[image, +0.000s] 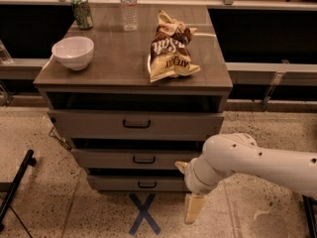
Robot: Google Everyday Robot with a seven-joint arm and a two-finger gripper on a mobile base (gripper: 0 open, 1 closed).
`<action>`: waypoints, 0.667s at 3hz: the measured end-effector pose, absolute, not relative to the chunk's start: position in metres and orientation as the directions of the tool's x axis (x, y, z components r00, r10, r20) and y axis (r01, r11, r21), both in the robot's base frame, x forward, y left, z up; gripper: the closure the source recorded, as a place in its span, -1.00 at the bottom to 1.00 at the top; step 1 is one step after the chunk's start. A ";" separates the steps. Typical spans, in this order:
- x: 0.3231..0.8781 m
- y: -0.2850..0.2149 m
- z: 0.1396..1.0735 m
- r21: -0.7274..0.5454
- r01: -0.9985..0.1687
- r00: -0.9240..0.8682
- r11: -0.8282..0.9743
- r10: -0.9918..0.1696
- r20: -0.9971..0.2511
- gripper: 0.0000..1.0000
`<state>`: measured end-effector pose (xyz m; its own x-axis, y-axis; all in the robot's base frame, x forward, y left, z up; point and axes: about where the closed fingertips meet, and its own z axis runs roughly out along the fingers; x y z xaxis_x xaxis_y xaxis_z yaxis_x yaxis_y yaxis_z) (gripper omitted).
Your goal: Open middle drawer
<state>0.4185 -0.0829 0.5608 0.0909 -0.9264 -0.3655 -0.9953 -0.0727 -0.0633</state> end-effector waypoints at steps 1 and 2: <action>0.420 -0.082 0.562 -0.071 -0.995 0.091 -0.069 -0.926 -0.368 -1.00; 0.426 -0.078 0.546 -0.067 -0.996 0.084 -0.066 -0.940 -0.332 -1.00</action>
Offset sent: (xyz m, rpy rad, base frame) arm 0.0198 0.0110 -0.0448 -0.1098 -0.0049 -0.0238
